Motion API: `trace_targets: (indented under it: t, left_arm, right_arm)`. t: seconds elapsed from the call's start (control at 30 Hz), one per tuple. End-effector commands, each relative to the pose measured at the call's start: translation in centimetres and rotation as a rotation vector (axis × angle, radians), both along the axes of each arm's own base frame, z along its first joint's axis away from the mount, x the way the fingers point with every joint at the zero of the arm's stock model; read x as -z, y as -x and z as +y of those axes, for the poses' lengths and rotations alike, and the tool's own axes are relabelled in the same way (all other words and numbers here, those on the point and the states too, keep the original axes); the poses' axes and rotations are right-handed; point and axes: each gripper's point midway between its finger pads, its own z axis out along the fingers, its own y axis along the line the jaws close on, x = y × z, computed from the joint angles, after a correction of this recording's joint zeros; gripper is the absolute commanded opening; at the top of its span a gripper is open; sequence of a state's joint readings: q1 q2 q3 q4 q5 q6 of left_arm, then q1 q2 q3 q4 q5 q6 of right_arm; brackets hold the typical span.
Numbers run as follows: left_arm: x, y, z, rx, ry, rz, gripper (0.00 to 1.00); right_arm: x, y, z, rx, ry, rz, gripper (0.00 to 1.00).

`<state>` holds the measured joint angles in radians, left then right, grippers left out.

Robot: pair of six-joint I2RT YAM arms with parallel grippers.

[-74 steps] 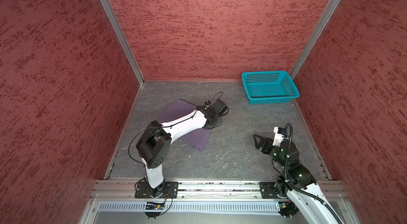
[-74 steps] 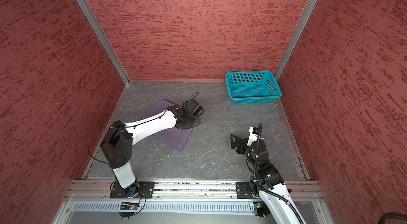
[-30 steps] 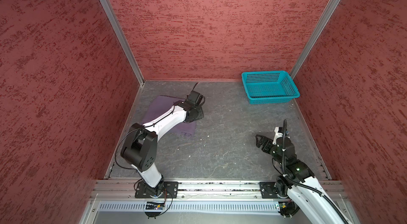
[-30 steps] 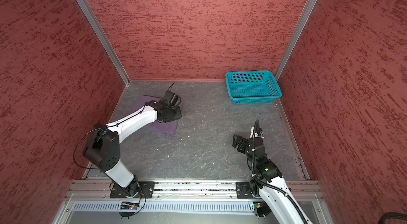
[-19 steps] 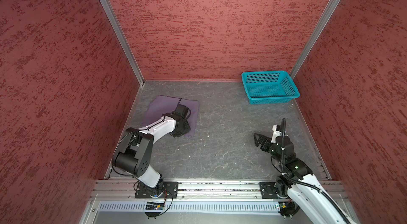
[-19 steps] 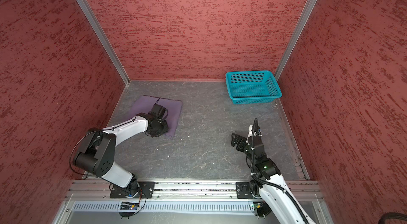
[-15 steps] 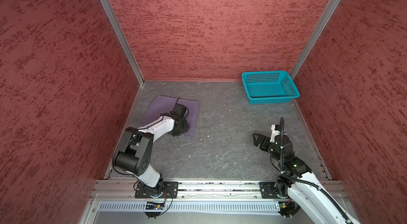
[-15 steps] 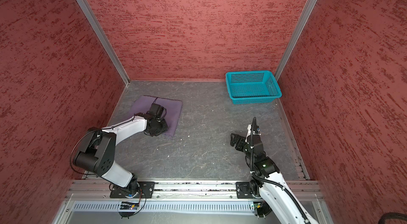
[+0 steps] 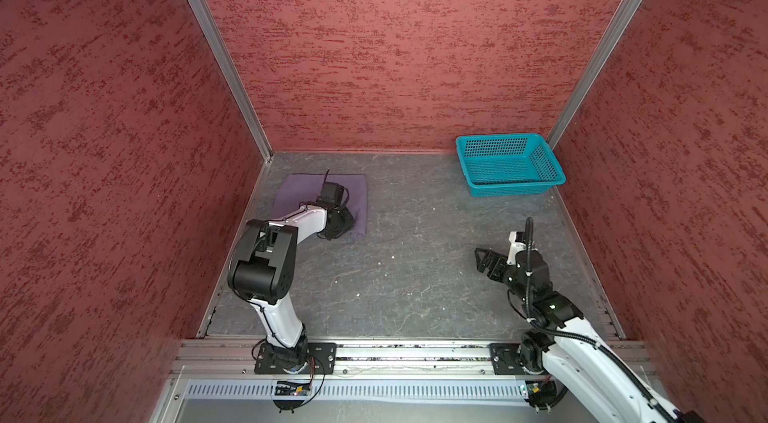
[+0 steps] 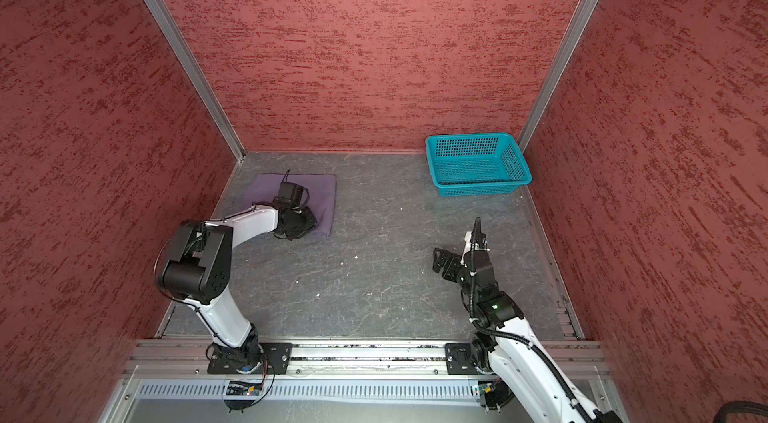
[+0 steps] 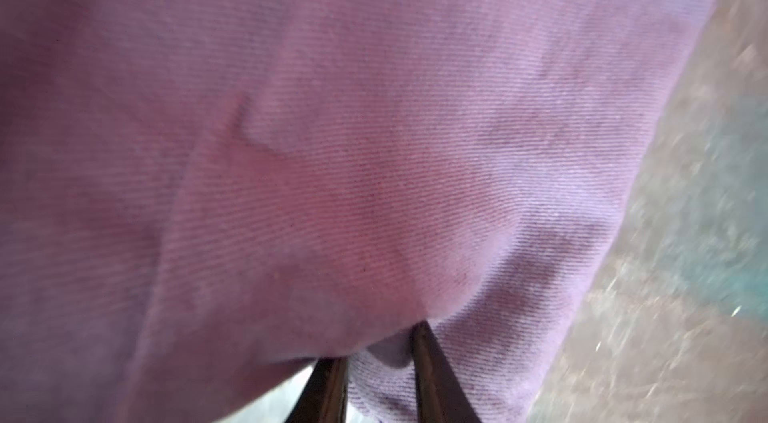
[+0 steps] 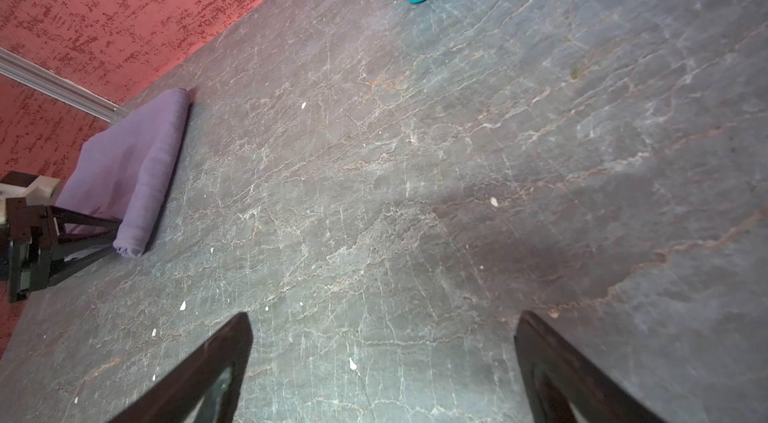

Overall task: Fold and stack the trousers
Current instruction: 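Slide the folded trousers with the left gripper toward the far corner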

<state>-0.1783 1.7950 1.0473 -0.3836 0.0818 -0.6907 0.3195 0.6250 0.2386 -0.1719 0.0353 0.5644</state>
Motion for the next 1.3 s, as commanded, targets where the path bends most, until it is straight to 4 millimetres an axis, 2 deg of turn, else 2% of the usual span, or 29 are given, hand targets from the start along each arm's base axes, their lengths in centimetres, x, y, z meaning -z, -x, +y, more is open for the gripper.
trace_targets:
  t: [0.0,0.37,0.5,0.67,0.87,0.97,1.1,1.27]
  left_arm:
    - [3.9,1.4,1.8,-0.019,-0.036,0.117,0.28]
    - [3.2,-3.7,2.8,-0.046,0.056,0.085,0.31]
    - [2.2,-4.8,3.8,-0.07,0.074,0.071,0.31]
    - [-0.9,-4.3,4.0,-0.056,0.092,0.009,0.33]
    - [-3.5,-1.8,5.2,-0.07,0.118,-0.043,0.35]
    - [-4.5,-0.7,6.7,-0.11,0.14,-0.073,0.37]
    - [-4.2,0.1,10.2,-0.215,0.154,-0.059,0.37]
    - [-3.4,-0.7,13.2,-0.294,0.163,-0.07,0.38]
  right_arm:
    - [-0.4,-1.0,-0.7,0.05,0.012,-0.036,0.99]
    - [1.6,-2.4,0.0,0.036,0.039,0.043,0.99]
    - [2.1,-2.8,0.1,0.031,0.053,0.066,0.99]
    - [2.4,-2.8,0.2,0.024,0.061,0.083,0.99]
    - [2.2,-2.7,0.5,0.001,0.065,0.08,0.99]
    - [2.2,-2.7,0.5,-0.001,0.063,0.075,0.99]
    - [2.2,-2.6,0.5,-0.003,0.062,0.077,0.99]
    - [2.3,-2.7,0.4,0.007,0.068,0.078,0.99]
